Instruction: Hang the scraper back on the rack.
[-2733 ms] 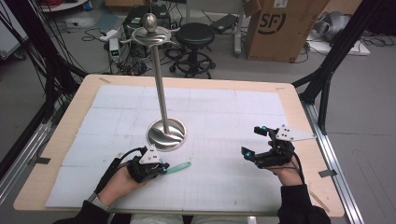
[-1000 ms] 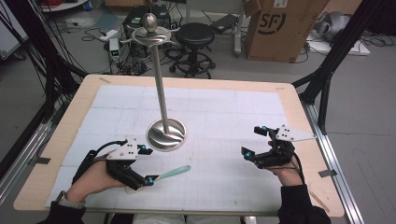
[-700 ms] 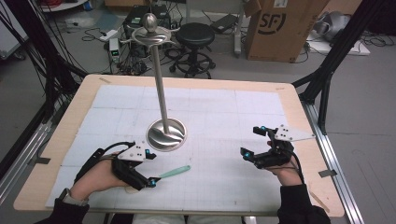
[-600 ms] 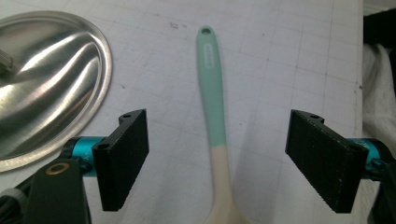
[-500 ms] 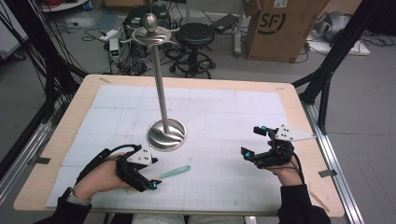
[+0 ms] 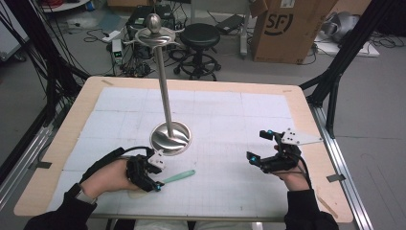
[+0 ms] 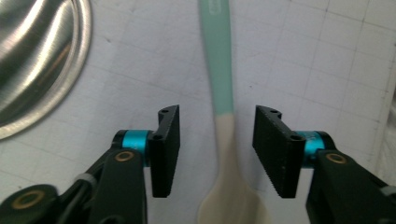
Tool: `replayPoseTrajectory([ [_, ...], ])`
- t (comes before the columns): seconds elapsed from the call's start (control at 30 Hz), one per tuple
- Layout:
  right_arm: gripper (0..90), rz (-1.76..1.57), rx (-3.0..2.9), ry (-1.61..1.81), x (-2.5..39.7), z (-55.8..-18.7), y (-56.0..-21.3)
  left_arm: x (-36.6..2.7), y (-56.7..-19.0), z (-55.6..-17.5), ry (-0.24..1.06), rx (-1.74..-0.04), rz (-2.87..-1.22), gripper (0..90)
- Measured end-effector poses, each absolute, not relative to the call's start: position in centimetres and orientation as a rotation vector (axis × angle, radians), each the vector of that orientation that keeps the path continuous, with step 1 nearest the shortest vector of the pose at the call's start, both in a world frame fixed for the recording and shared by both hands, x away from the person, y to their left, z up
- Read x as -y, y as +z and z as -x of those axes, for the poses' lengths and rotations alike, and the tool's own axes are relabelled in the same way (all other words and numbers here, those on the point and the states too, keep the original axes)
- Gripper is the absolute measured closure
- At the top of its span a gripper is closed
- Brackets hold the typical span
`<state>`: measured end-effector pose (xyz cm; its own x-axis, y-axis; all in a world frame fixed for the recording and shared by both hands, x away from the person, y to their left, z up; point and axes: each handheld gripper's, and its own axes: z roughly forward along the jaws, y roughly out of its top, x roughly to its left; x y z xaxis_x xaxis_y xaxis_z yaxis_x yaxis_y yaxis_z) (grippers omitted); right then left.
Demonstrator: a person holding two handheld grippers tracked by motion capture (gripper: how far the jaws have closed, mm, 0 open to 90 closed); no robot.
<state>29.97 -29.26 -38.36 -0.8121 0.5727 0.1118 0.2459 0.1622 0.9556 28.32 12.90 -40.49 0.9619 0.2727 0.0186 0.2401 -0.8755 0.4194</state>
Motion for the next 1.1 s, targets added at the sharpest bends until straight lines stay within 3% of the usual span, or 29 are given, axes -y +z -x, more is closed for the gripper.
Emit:
replayPoseTrajectory([
  [0.27, 0.3, -0.789, -2.160, 1.699, 29.4, -30.0, -38.4, -12.1, -40.8, -28.5, 0.087, -0.383, -2.789, 66.3],
  [0.6, 0.3, -0.796, -2.161, 1.697, 29.5, -30.0, -38.5, -11.2, -40.8, -28.6, 0.052, -0.363, -2.866, 75.0],
  [1.1, 0.2, -0.801, -2.170, 1.689, 29.4, -30.0, -38.7, -11.2, -40.8, -28.2, 0.072, -0.369, -2.854, 80.2],
])
